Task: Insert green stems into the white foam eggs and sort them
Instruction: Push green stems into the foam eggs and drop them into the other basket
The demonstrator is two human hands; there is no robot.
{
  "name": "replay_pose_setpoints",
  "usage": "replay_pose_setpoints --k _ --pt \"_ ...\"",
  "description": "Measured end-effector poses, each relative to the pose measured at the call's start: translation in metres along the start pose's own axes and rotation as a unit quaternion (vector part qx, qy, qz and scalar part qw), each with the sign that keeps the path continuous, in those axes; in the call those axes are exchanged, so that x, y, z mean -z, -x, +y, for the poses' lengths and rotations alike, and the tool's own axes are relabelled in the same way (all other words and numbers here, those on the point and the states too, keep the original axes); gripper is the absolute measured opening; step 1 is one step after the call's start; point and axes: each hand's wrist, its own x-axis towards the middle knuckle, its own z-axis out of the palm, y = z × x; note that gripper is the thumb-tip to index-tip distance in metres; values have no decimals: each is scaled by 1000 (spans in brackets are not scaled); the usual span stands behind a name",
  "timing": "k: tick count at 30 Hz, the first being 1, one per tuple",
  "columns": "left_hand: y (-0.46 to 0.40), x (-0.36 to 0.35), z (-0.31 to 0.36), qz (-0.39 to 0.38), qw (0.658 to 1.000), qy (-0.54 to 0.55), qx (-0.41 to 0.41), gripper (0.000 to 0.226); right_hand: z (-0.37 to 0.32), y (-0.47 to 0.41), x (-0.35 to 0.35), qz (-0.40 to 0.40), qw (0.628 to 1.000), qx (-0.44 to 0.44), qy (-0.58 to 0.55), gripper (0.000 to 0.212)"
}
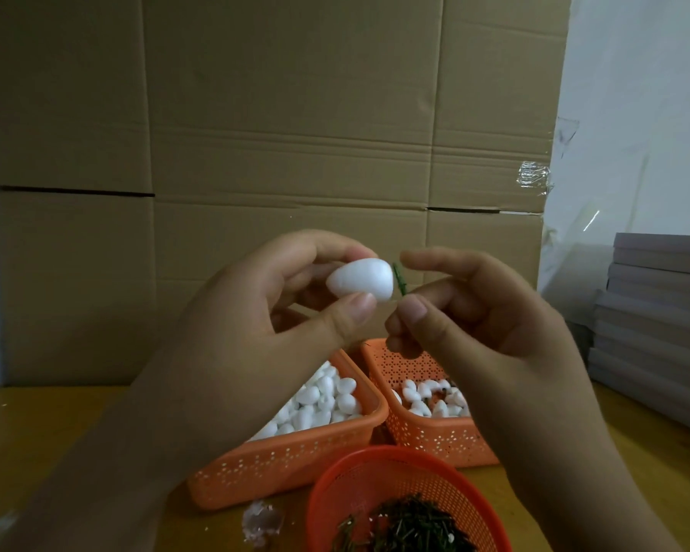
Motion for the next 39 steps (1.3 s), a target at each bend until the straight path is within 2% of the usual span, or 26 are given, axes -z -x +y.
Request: replay_pose_setpoints --k 2,6,12,17,20,24,34,39 --pt "-1 2 -2 15 1000 5 -6 27 -2 -1 4 26 1000 -3 -14 20" --pt "-1 3 -3 9 1000 1 -4 29 -4 -1 9 47 998 14 40 14" --pt "0 -2 -2 -14 1000 -15 2 30 -2 -2 10 20 991 26 129 14" --pt "-1 -6 -2 -29 1000 -5 7 29 0 -3 6 -3 995 8 103 18" --pt "-2 -4 -2 -34 999 10 10 27 0 -4 7 0 999 -13 45 26" --pt "-3 -4 -3 -7 999 25 22 18 -1 -5 11 0 998 -63 -21 32" --pt "-3 -4 -4 -9 999 44 25 16 2 -4 10 25 996 -22 78 17" --pt "-2 -6 -3 10 998 58 16 21 3 -2 6 31 994 -15 107 17"
